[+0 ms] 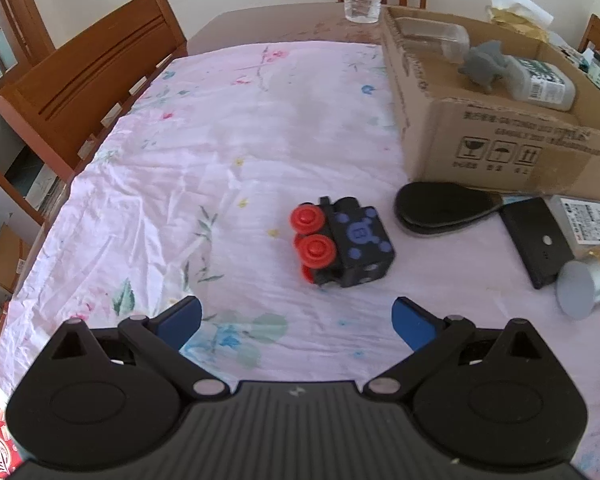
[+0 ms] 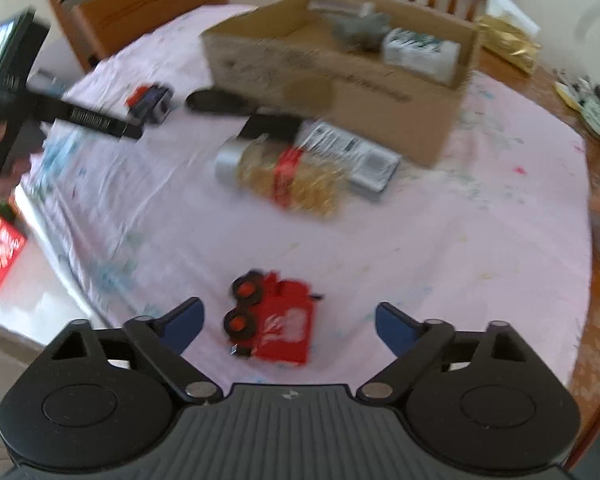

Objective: Organize rigid objects
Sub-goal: 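Move the left tool toward the black toy train while the right tool approaches the red S.L engine, then close the left tool on the black train while the right tool grasps the red S.L engine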

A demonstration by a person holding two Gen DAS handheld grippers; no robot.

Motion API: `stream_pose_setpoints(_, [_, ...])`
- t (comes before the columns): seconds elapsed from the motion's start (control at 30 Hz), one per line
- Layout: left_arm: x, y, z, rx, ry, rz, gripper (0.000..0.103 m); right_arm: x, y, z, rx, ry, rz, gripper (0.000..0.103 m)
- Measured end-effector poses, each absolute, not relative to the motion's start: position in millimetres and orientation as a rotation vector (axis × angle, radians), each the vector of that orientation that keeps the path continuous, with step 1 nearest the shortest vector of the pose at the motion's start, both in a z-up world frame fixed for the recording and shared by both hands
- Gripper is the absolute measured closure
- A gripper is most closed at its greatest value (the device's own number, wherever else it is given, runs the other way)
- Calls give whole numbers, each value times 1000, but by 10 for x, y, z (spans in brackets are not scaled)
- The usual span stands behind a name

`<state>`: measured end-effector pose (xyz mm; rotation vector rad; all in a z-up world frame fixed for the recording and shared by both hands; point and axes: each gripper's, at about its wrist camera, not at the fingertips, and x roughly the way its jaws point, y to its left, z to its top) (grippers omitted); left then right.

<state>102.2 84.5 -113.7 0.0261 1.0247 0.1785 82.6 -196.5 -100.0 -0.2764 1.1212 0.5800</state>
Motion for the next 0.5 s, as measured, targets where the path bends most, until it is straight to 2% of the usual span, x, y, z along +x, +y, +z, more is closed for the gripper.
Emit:
stream_pose_setpoints(0.27, [979,718,-1170,28,1003,160,2,706,-1841,-1112,-327,1127,558,44])
stream_pose_setpoints(0.37, [1017,705,-1166,30,977,175,2,726,-1818,-1125,-330,1103,521,48])
stream_pose_setpoints(0.5, [1109,698,-1149,23,936,196,5,822,-1858,-1139,-301,1095,474,48])
